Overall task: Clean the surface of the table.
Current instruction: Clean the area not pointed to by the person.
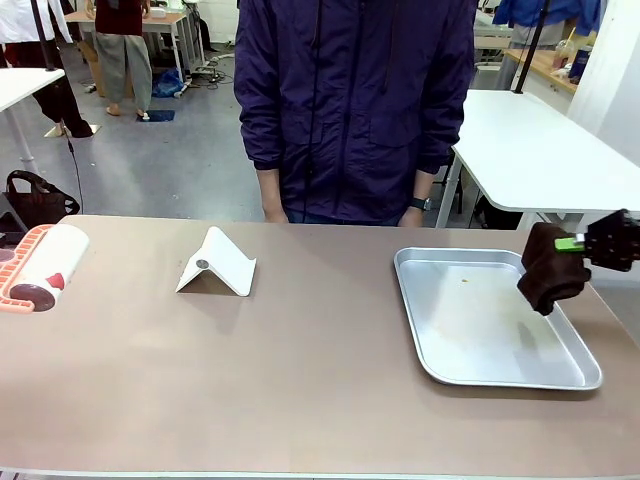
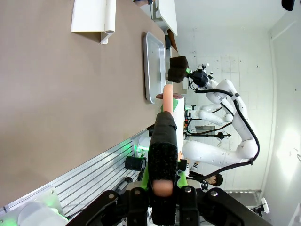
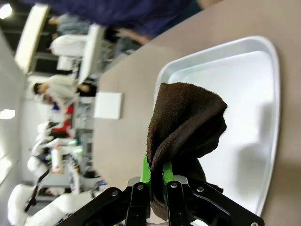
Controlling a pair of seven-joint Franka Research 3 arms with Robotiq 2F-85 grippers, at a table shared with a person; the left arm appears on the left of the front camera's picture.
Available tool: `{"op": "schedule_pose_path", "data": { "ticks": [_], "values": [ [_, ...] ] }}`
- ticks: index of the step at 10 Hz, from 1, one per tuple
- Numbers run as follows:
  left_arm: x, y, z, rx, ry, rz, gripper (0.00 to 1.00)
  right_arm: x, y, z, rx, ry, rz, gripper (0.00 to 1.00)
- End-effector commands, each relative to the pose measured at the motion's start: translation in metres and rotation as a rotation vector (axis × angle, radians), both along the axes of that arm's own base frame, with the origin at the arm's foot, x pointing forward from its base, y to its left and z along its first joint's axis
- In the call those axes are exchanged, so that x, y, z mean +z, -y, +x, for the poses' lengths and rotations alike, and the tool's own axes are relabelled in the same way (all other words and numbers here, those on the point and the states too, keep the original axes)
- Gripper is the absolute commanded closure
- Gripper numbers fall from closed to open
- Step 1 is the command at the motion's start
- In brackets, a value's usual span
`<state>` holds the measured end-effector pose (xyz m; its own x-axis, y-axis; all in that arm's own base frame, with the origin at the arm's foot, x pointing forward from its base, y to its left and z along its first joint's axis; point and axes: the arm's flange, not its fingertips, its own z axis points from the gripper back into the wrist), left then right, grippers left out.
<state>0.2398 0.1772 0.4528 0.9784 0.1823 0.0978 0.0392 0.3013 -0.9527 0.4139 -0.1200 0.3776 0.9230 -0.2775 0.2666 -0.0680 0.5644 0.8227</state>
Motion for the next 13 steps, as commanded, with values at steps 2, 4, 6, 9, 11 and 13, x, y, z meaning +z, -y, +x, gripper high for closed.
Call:
{"op": "schedule_pose_path", "data": {
  "ticks": [2, 4, 6, 9, 11, 13],
  "values": [
    [0.003, 0.000, 0.000, 0.009, 0.000, -0.011, 0.78, -0.017, -0.033, 0.051, -0.073, -0.111, -0.238, 0.89],
    [0.003, 0.000, 0.000, 0.009, 0.000, -0.011, 0.78, -0.037, -0.045, 0.070, -0.085, -0.131, -0.325, 0.89],
    [0.003, 0.000, 0.000, 0.009, 0.000, -0.011, 0.78, -0.051, -0.056, 0.081, -0.069, -0.092, -0.333, 0.89],
    [0.003, 0.000, 0.000, 0.009, 0.000, -0.011, 0.78, -0.077, -0.086, 0.095, 0.005, -0.066, -0.328, 0.89],
    [0.003, 0.000, 0.000, 0.009, 0.000, -0.011, 0.78, -0.089, -0.112, 0.101, 0.066, -0.071, -0.338, 0.89],
    [0.003, 0.000, 0.000, 0.009, 0.000, -0.011, 0.78, -0.094, -0.133, 0.099, 0.184, -0.052, -0.351, 0.89]
  ]
}}
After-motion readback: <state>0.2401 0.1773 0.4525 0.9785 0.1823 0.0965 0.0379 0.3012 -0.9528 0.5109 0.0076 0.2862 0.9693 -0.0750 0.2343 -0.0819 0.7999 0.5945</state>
